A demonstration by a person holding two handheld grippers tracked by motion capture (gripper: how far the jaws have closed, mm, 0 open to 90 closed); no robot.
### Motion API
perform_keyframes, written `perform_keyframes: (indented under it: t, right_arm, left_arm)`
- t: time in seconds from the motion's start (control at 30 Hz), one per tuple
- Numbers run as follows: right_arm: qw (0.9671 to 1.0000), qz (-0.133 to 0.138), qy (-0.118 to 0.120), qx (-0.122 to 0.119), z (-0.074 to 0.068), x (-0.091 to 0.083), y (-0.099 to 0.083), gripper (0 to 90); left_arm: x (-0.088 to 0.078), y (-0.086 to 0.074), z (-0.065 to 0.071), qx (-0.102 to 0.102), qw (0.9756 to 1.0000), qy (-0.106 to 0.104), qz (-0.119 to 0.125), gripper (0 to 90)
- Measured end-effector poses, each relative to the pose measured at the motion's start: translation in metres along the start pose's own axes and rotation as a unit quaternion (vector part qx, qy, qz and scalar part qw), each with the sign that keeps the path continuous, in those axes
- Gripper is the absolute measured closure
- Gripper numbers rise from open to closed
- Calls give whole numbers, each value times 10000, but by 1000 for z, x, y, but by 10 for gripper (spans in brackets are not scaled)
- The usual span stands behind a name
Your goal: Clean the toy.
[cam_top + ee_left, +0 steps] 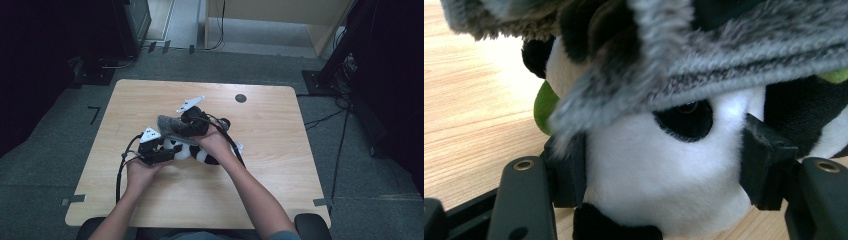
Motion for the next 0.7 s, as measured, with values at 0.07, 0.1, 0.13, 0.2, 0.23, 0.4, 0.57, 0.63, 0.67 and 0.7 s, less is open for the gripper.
perform_keyframes:
  t: [0.07,0.1,0.13,0.2,0.23,0.4,0.57,0.63,0.67,0.7]
  right_arm:
    - [10000,-13,-37,18,2,-3,-2,687]
    - [10000,-12,-75,29,5,-5,-3,688]
    - [9999,-15,-135,63,7,-7,-4,689]
    - [9997,-26,-206,116,13,-10,-7,693]
    - [9995,-32,-260,182,17,-13,-10,695]
    - [9976,-138,-591,327,41,-28,-26,718]
    - [9944,-51,-932,487,57,-46,-31,724]
    - [9950,-13,-819,566,57,-48,-31,724]
    - [9951,-11,-816,551,57,-49,-31,725]
    - [9952,26,-808,551,55,-49,-29,725]
  left_arm:
    - [0,0,0,-33,10000,-3,3,330]
    - [0,0,-1,-50,10000,-10,-1,331]
    - [0,0,-1,-62,10000,-18,-5,331]
    - [0,0,-2,-100,9999,-27,3,332]
    - [0,0,-2,-105,9999,-30,5,332]
    - [1,1,-2,-142,9999,-61,47,332]
    - [1,0,-2,-102,9999,-83,65,329]
    - [1,0,-2,-81,9999,-76,82,325]
    - [1,0,-2,-90,9999,-79,103,323]
    - [1,0,-2,-79,9999,-79,111,322]
Point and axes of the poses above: each handheld gripper's, and its own axes: x roughly forward along the jaws, y roughly out of its top, z roughly to its right, the point moved 7 cm from there along x, roughly forward along the jaws, and after that the axes turned 3 degrees about -z, right-handed, at the moved point
